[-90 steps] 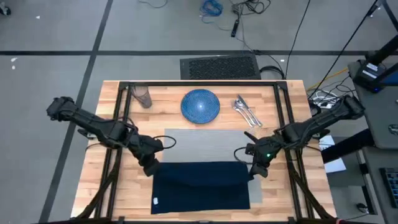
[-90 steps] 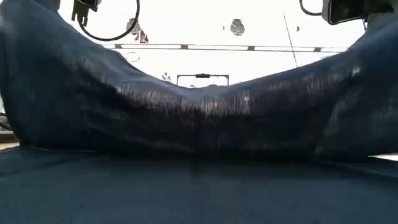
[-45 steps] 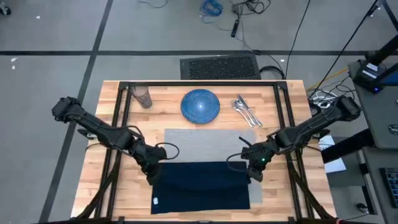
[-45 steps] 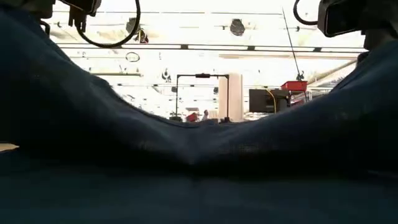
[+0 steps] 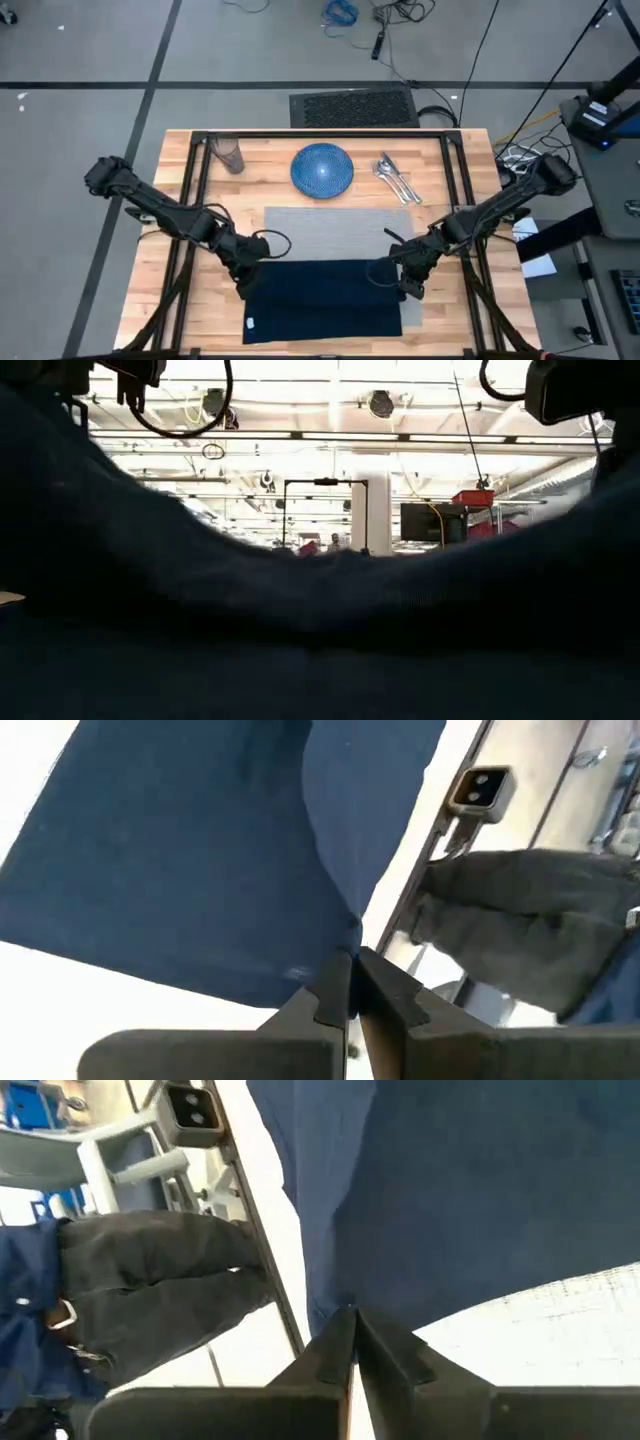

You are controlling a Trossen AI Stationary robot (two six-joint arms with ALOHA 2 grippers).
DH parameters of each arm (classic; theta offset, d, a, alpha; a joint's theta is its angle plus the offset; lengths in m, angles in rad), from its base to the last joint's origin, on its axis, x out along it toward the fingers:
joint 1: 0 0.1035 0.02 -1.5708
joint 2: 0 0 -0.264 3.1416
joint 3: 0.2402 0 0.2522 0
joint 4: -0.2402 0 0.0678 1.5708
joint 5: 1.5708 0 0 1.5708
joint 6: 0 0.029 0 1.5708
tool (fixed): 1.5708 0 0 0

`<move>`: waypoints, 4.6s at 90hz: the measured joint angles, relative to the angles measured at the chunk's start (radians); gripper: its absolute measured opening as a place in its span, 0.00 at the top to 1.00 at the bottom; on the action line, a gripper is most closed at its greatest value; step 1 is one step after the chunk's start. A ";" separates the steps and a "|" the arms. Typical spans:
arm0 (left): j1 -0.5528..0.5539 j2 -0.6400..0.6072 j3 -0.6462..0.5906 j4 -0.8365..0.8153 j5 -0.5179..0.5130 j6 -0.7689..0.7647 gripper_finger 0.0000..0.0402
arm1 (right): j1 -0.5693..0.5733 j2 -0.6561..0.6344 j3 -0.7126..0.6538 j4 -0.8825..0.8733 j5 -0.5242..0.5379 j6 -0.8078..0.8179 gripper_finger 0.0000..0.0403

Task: Set table place
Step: Fold the blue table napkin

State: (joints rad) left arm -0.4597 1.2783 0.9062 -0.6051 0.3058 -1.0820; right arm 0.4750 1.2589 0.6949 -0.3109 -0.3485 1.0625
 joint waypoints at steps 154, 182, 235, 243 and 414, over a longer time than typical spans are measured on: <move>-0.021 0.069 -0.001 0.150 0.026 0.254 0.62 | 0.038 0.136 0.000 0.062 0.117 -0.111 0.54; -0.020 0.069 -0.001 0.149 -0.127 0.253 0.62 | 0.067 0.293 0.000 0.174 0.223 -0.023 0.89; -0.019 0.068 -0.001 0.138 -0.159 0.252 0.62 | 0.270 0.304 0.000 0.459 -0.046 0.027 1.00; -0.018 0.068 -0.001 0.139 -0.202 0.252 0.62 | 0.269 0.304 0.000 0.451 0.048 0.030 1.00; 0.389 0.328 -0.106 -0.201 -0.273 0.618 0.63 | -0.038 0.304 0.000 0.389 0.735 0.200 1.00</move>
State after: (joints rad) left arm -0.0706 1.6058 0.8001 -0.8062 0.0327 -0.4635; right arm 0.4374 1.5627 0.6949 0.0784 0.3866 1.2625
